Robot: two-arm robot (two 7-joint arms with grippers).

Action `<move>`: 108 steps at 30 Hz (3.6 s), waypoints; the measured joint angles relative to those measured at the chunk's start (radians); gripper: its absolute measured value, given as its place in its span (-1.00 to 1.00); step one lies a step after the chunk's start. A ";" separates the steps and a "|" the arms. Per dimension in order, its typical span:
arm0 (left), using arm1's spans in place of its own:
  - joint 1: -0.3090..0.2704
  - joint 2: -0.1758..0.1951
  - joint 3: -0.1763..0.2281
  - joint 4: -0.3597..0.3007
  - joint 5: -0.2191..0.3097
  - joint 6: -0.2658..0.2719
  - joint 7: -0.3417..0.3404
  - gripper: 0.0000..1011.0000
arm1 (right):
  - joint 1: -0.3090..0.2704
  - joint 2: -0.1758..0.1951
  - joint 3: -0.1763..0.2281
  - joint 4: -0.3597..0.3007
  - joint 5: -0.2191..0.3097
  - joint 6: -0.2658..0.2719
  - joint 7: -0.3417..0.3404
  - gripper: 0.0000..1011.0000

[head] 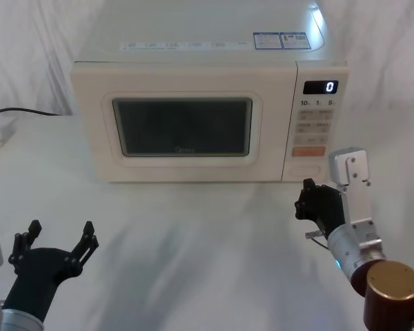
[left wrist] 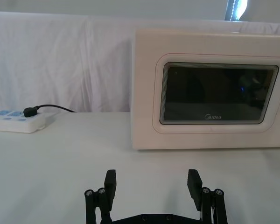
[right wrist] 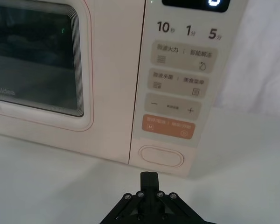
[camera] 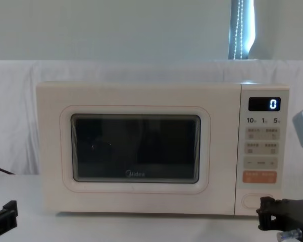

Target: Press the button to open the microwave door with one hand; close the microwave door with the other hand.

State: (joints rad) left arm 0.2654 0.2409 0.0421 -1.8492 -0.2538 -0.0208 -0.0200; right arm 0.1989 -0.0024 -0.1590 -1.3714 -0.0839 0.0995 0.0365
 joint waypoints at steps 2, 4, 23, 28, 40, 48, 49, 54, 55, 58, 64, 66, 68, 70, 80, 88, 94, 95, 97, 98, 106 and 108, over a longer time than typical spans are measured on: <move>0.000 0.000 0.000 0.000 0.000 0.000 0.000 0.98 | 0.006 -0.003 0.000 0.010 -0.002 0.002 -0.001 -1.00; 0.000 0.000 0.000 0.000 0.000 0.000 0.000 0.98 | 0.017 -0.008 0.001 0.024 -0.006 0.003 -0.001 -1.00; 0.000 0.000 0.000 0.000 0.000 0.000 0.000 0.98 | 0.092 -0.043 0.018 0.141 -0.013 -0.016 -0.019 -1.00; 0.000 0.000 0.000 0.000 0.000 0.000 0.000 0.98 | 0.113 -0.049 0.025 0.173 -0.013 -0.026 -0.022 -1.00; 0.000 0.000 0.000 0.000 0.000 0.000 0.000 0.98 | 0.161 -0.057 0.043 0.246 -0.009 -0.057 -0.040 -1.00; 0.000 0.000 0.000 0.000 0.000 0.000 0.000 0.98 | 0.193 -0.060 0.049 0.293 -0.012 -0.068 -0.046 -1.00; 0.000 0.000 0.000 0.000 0.000 0.000 0.000 0.98 | 0.198 -0.061 0.050 0.302 -0.013 -0.070 -0.047 -1.00; 0.000 0.000 0.000 0.000 0.000 0.000 0.000 0.98 | 0.210 -0.064 0.054 0.327 -0.014 -0.073 -0.052 -1.00; 0.000 0.000 0.000 0.000 0.000 0.000 0.000 0.98 | 0.214 -0.064 0.056 0.334 -0.014 -0.075 -0.053 -1.00; 0.000 0.000 0.000 0.000 0.000 0.000 0.000 0.98 | 0.220 -0.065 0.059 0.346 -0.015 -0.080 -0.056 -1.00; 0.000 0.000 0.000 0.000 0.000 0.000 0.000 0.98 | 0.228 -0.065 0.065 0.358 -0.018 -0.091 -0.062 -1.00; 0.000 0.000 0.000 0.000 0.000 0.000 0.000 0.98 | 0.230 -0.066 0.066 0.360 -0.020 -0.093 -0.063 -1.00; 0.000 0.000 0.000 0.000 0.000 0.000 0.000 0.98 | 0.231 -0.066 0.067 0.360 -0.021 -0.093 -0.064 -1.00; 0.000 0.000 0.000 0.000 0.000 0.000 0.000 0.98 | 0.232 -0.067 0.067 0.362 -0.023 -0.093 -0.065 -1.00; 0.000 0.000 0.000 0.000 0.000 0.000 0.000 0.98 | 0.242 -0.070 0.069 0.377 -0.027 -0.098 -0.067 -1.00; 0.000 0.000 0.000 0.000 0.000 0.000 0.000 0.98 | 0.255 -0.073 0.071 0.396 -0.027 -0.104 -0.067 -1.00; 0.000 0.000 0.000 0.000 0.000 0.000 0.000 0.98 | 0.266 -0.076 0.073 0.412 -0.028 -0.110 -0.067 -1.00; 0.000 0.000 0.000 0.000 0.000 0.000 0.000 0.98 | 0.268 -0.077 0.073 0.416 -0.028 -0.113 -0.068 -1.00; 0.000 0.000 0.000 0.000 0.000 0.000 0.000 0.98 | 0.271 -0.078 0.073 0.421 -0.027 -0.115 -0.068 -1.00; 0.000 0.000 0.000 0.000 0.000 0.000 0.000 0.98 | 0.273 -0.079 0.073 0.426 -0.027 -0.118 -0.069 -1.00; 0.000 0.000 0.000 0.000 0.000 0.000 0.000 0.98 | 0.289 -0.083 0.073 0.452 -0.025 -0.130 -0.071 -1.00; 0.000 0.000 0.000 0.000 0.000 0.000 0.000 0.98 | 0.292 -0.084 0.073 0.458 -0.025 -0.132 -0.071 -1.00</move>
State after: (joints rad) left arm 0.2655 0.2410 0.0421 -1.8492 -0.2538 -0.0208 -0.0199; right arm 0.4912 -0.0861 -0.0863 -0.9139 -0.1088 -0.0326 -0.0346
